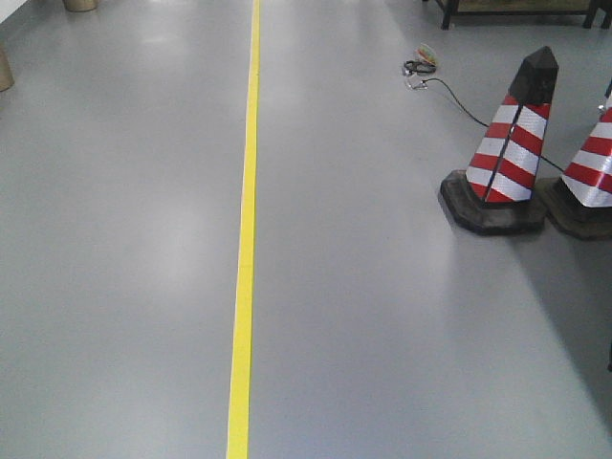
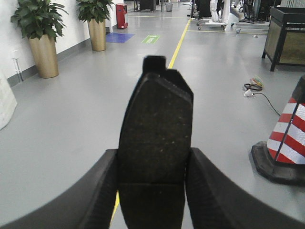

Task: Move and align brake pads A on conveyor
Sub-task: 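Drive along the aisle beside the yellow floor line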

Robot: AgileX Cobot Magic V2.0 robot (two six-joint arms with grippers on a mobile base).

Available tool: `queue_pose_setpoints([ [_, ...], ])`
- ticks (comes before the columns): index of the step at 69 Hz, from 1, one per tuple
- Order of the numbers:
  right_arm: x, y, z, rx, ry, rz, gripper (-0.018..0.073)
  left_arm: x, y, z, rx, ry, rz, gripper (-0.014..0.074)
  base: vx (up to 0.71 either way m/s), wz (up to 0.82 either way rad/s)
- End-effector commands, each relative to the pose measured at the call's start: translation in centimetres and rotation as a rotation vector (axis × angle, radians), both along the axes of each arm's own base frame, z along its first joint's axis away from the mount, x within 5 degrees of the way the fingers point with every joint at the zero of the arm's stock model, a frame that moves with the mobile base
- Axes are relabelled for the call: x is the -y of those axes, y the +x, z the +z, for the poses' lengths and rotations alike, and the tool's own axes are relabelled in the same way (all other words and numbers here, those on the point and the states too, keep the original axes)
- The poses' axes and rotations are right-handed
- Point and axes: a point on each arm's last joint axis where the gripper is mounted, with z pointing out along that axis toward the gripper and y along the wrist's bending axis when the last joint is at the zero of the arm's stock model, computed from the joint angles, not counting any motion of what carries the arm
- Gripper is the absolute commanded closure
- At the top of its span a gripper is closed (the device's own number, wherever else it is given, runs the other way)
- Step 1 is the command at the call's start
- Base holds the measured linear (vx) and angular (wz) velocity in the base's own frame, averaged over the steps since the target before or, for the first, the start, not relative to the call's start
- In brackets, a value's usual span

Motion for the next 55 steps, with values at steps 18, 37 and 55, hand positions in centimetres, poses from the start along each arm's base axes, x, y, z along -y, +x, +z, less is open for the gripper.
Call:
queue_pose_setpoints([
  [18, 0.19, 0.1, 1.63, 0.107, 0.019, -0.025, 0.0564, 0.17, 0.11, 1.7, 0.097, -0.053, -0.013, 0.0602, 0.7, -0.02],
  [37, 0.19, 0.1, 1.63, 0.107, 0.019, -0.025, 0.0564, 0.17, 0.11, 1.7, 0.097, -0.053, -0.013, 0.0602, 0.66, 0.01],
  [55, 0.19, 0.1, 1.63, 0.107, 0.019, -0.025, 0.0564, 0.17, 0.11, 1.7, 0.097, -0.053, -0.013, 0.0602, 0.61, 0.01],
])
